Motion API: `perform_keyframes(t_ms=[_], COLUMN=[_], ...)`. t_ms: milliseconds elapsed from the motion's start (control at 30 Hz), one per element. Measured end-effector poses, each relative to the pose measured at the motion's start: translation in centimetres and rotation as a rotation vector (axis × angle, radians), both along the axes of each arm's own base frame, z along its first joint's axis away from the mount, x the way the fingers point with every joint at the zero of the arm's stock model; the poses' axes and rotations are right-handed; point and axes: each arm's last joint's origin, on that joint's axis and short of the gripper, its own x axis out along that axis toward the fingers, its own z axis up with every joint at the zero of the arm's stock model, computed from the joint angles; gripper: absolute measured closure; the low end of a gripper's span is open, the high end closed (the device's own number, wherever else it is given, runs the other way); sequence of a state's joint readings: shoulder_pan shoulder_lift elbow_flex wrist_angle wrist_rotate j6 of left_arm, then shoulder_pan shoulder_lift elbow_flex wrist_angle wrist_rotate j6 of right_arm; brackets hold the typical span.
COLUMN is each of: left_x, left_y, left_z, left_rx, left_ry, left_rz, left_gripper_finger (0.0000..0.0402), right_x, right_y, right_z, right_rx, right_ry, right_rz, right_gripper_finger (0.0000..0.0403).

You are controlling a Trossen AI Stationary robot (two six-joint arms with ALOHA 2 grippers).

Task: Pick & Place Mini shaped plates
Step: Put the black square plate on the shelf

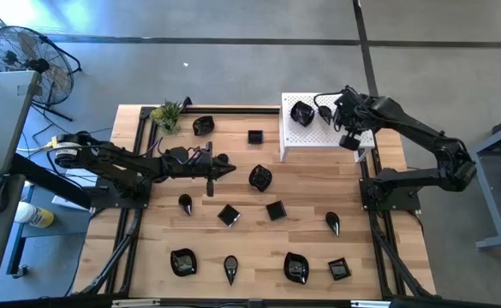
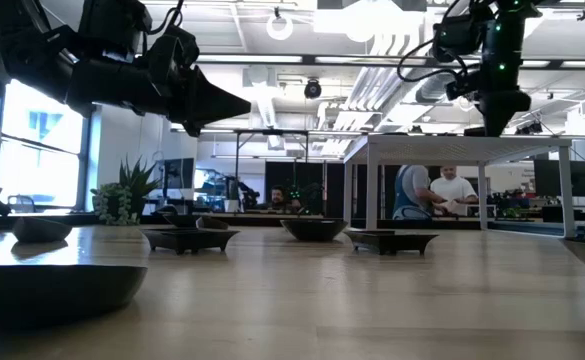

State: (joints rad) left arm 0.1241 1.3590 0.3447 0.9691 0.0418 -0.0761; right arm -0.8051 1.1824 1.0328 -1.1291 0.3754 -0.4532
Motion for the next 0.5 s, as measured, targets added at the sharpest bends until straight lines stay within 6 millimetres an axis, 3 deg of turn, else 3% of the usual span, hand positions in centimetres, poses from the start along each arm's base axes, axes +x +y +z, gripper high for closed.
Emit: perform_keyframes(t_ms=[333, 500], left_x=[0.0, 0.0], left_y=[0.0, 0.0], left_z=[0.0, 0.0], left_rx=[0.002, 0.003], left_ry=[0.0, 0.0], left_rz=[0.0, 0.001], left_gripper_finger=[0.0401, 0.0401], right_x=[-0.9, -1.6], right_y=[0.9, 1.7], right_z=[1.2, 2.2], right_rx=[-0.06, -0.113], right_ry=[-0.036, -0.183], right_rz=[-0.005, -0.165], right_gripper_finger=[0.0377, 0.0347])
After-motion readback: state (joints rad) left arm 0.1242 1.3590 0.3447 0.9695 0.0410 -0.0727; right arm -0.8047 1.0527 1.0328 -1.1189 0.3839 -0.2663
